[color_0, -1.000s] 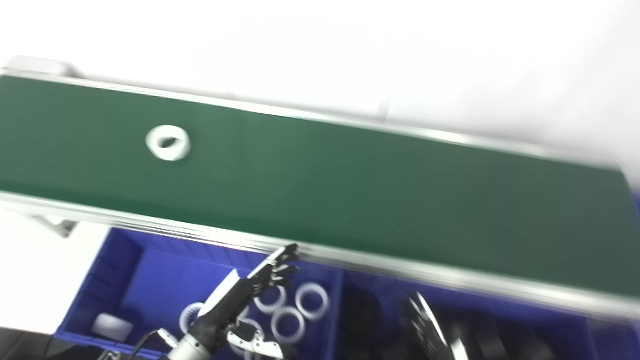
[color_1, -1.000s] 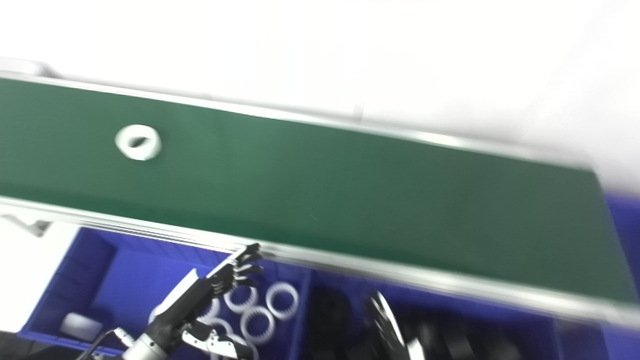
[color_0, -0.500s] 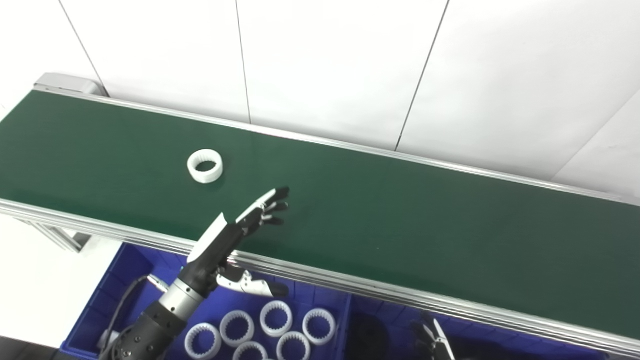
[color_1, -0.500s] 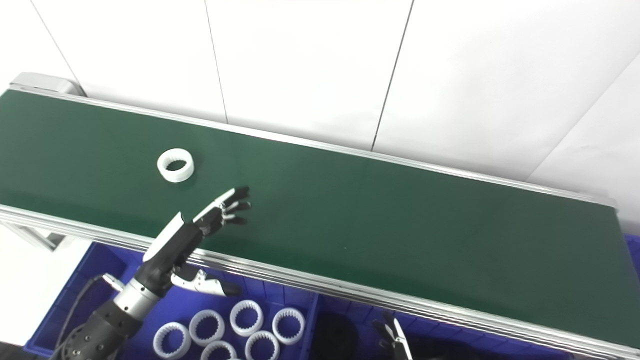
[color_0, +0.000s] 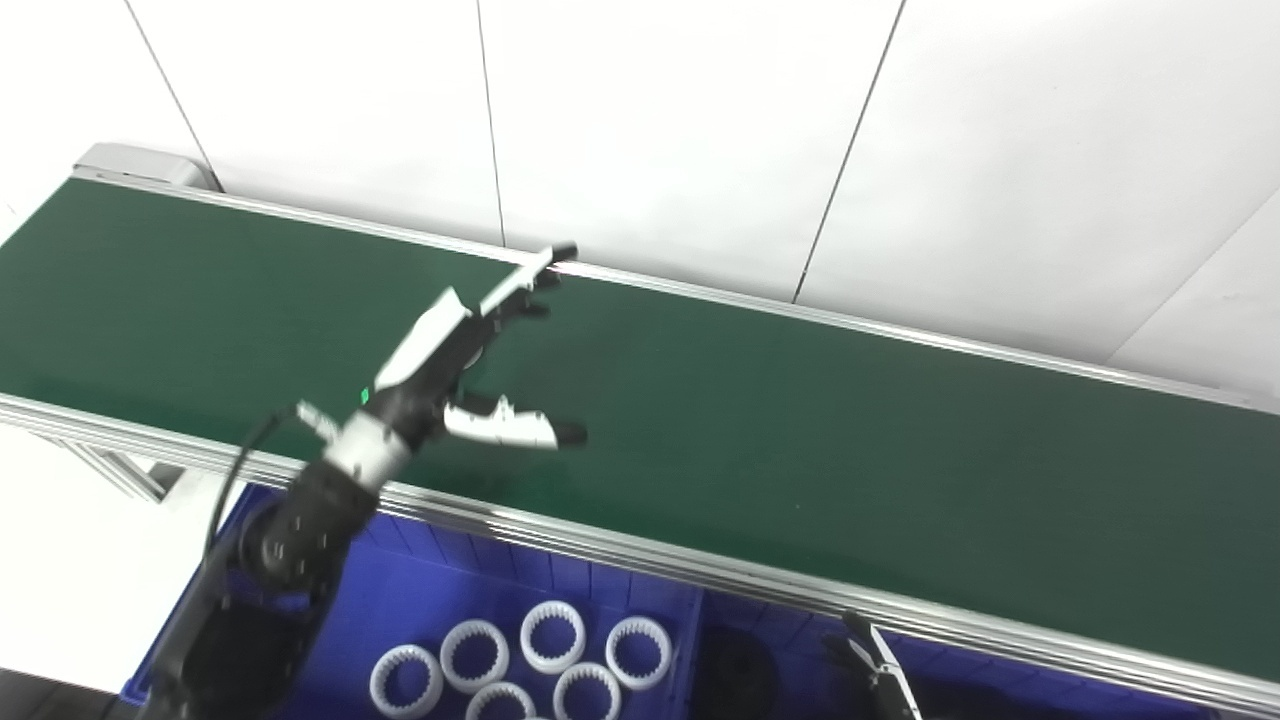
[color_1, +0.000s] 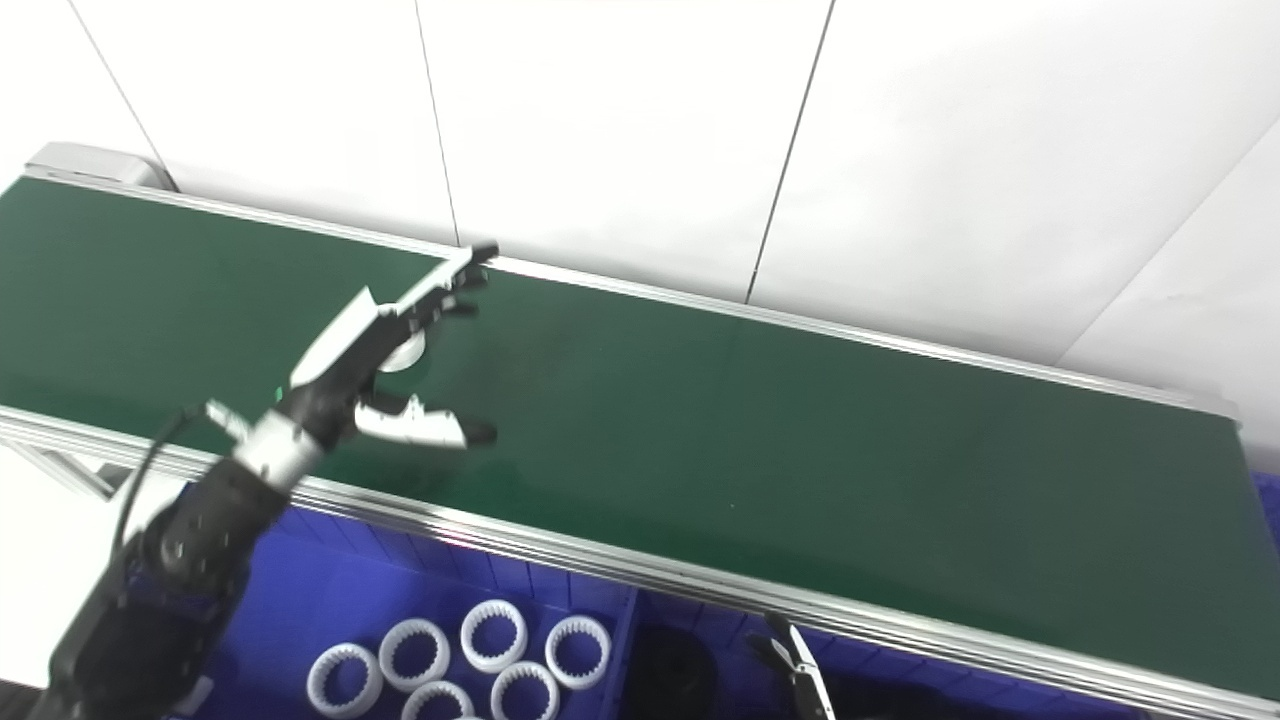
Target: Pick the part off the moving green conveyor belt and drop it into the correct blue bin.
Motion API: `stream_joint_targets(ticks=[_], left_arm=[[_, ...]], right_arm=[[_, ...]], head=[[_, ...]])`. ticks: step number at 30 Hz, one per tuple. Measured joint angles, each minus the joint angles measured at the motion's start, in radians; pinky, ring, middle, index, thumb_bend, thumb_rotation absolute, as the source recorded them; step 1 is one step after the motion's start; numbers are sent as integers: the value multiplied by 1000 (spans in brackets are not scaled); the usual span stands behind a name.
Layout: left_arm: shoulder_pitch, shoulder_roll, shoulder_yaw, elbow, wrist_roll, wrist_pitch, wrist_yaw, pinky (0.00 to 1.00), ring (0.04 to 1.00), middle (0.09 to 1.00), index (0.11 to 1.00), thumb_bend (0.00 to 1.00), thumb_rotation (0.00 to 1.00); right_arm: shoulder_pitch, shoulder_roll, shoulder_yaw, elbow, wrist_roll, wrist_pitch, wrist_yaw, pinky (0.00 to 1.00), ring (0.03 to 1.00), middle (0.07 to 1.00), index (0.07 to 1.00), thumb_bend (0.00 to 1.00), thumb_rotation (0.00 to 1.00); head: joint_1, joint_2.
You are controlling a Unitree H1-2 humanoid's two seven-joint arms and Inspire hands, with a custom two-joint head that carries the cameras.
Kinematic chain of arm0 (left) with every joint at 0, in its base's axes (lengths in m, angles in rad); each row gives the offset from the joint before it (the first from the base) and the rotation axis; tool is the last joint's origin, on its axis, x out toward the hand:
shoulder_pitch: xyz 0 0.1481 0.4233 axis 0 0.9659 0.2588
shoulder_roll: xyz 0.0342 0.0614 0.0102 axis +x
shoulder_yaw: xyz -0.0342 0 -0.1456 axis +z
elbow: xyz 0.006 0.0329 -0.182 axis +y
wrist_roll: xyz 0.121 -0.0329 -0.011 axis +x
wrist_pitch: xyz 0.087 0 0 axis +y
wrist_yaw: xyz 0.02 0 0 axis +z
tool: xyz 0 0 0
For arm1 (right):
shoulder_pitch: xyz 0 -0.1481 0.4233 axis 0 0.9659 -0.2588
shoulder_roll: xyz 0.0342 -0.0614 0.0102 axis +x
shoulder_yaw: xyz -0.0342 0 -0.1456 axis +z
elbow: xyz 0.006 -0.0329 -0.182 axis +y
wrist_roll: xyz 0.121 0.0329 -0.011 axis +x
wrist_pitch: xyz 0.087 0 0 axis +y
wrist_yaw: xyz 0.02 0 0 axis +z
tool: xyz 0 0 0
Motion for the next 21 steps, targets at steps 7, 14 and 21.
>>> stream_joint_targets(ticks=[7, 14, 21], left_arm=[[-77, 23, -9, 128, 129, 24, 18, 841, 899, 937, 926, 748, 345], [-182, 63, -55, 308, 246, 4, 61, 846, 894, 933, 899, 755, 289], [-262, 89, -120, 467, 337, -9, 104, 923, 896, 929, 881, 779, 226]], right_arm=[[-6, -14, 29, 0, -12, 0, -47, 821, 776, 785, 889, 875, 440], [-27, -30, 67, 0, -17, 0, -98, 813, 770, 767, 877, 893, 447], [-29, -38, 87, -1, -6, -1, -109, 849, 782, 775, 885, 893, 442]], head=[[-2, 2], [-8, 2], [-6, 2]])
